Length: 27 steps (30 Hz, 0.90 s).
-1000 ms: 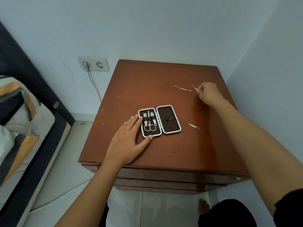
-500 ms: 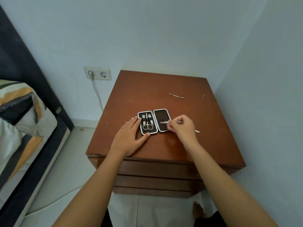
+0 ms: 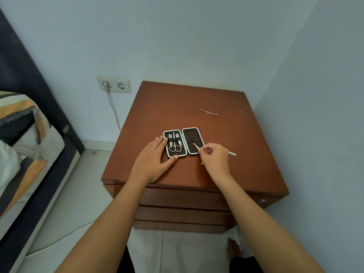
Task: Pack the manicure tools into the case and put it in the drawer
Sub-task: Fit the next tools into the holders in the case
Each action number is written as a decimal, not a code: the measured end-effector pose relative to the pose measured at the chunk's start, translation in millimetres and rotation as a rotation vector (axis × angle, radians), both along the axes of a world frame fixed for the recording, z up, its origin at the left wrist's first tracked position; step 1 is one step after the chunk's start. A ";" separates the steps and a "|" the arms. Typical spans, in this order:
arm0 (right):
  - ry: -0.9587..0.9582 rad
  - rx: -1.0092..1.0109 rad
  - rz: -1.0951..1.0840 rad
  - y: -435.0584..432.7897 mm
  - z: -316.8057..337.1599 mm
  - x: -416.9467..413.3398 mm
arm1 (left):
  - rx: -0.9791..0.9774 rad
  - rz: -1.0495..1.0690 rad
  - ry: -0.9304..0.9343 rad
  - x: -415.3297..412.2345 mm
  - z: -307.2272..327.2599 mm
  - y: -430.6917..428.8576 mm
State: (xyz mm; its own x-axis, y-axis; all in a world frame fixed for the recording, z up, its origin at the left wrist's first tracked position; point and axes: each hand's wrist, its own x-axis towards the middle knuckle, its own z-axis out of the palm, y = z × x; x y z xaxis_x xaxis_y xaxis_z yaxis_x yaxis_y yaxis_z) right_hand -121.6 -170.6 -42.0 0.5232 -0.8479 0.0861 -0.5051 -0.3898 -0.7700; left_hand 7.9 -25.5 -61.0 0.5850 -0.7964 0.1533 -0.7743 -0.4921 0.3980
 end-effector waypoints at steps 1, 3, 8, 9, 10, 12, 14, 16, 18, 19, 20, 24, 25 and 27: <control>0.007 -0.019 -0.003 0.7 -0.9 2.4 | -0.002 0.000 0.001 0.2 -0.2 0.0; 0.014 -0.039 0.001 2.5 -0.7 6.8 | -0.006 -0.002 0.004 1.0 -1.2 0.1; 0.212 -0.250 0.037 7.6 4.9 9.8 | -0.016 0.000 -0.007 1.6 -3.0 -1.1; 0.239 -0.304 0.057 8.4 3.6 8.1 | -0.014 0.004 -0.007 1.1 -2.5 -1.3; 0.249 -0.351 0.078 9.5 1.1 5.6 | -0.013 0.007 -0.007 1.1 -2.2 -1.7; 0.239 -0.436 0.106 12.6 -6.8 -2.4 | -0.016 0.009 -0.009 1.3 -1.8 -2.0; 0.234 -0.544 0.125 15.1 -15.9 -11.8 | -0.016 0.008 -0.009 1.2 -1.9 -1.9; 0.256 -0.654 0.133 15.3 -21.5 -17.9 | -0.014 0.007 -0.007 1.2 -1.9 -1.8; 0.283 -0.733 0.123 13.3 -22.3 -17.9 | -0.013 0.006 -0.007 1.0 -2.0 -1.8; 0.304 -0.762 0.119 12.5 -21.9 -16.0 | -0.013 0.007 -0.006 0.8 -1.9 -1.7; 0.332 -0.786 0.118 12.3 -21.4 -13.6 | -0.015 0.007 -0.005 0.8 -2.0 -1.7; 0.408 -0.805 0.133 12.1 -22.9 -5.1 | -0.026 0.008 -0.001 0.0 -1.3 -1.2; 0.414 -0.793 0.141 11.5 -23.4 -3.9 | -0.028 0.008 0.000 0.0 -1.1 -1.1; 0.434 -0.780 0.151 10.2 -22.9 -2.2 | -0.034 0.007 0.002 0.1 -1.0 -1.1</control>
State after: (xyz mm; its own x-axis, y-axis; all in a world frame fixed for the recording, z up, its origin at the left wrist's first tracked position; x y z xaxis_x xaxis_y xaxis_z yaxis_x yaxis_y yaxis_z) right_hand -123.8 -160.3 -64.8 0.7442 -0.5515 0.3767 -0.5910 -0.8066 -0.0134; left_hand 8.0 -26.6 -62.0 0.5911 -0.7866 0.1788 -0.7700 -0.4841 0.4156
